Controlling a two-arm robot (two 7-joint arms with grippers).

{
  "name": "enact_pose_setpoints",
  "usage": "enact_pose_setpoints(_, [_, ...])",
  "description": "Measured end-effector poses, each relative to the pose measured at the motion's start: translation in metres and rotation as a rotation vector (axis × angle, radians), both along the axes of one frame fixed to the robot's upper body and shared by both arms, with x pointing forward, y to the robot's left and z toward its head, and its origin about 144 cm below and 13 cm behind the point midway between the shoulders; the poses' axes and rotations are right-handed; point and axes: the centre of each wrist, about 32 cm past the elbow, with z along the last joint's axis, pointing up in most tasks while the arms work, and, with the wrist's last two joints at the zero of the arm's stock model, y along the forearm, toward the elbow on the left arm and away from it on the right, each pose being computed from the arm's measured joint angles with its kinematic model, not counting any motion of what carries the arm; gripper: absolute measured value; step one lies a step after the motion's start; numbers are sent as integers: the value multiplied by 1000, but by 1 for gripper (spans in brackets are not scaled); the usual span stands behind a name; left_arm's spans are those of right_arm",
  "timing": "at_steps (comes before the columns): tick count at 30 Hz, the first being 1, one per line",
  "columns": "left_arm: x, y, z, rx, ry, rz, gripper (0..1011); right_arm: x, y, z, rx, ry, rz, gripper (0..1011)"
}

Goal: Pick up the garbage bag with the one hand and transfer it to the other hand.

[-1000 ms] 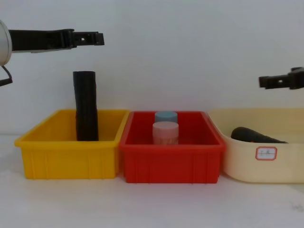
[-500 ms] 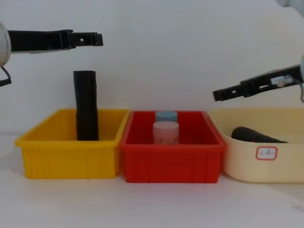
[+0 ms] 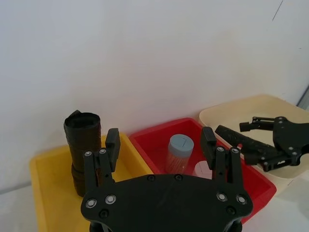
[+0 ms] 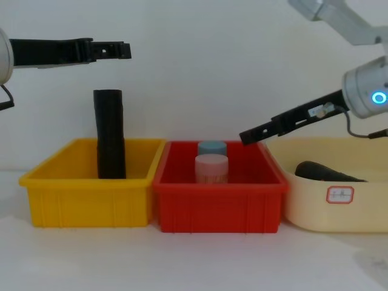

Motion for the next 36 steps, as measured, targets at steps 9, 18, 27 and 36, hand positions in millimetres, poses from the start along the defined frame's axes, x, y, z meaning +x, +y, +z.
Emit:
enact_pose_setpoints(9, [0, 0, 0, 0, 0, 0, 1001, 6, 14, -6, -19, 32, 38, 1001])
enact_pose_setpoints(18, [0, 0, 0, 0, 0, 0, 1001, 9, 23, -12, -17, 44, 63, 1001])
enact_pose_setpoints(27, [0, 0, 0, 0, 0, 0, 1001, 13, 31, -17, 3, 54, 80, 1001])
enact_pose_setpoints(36, [0, 0, 0, 0, 0, 0, 1001, 19, 37, -23, 23, 67, 96, 1002])
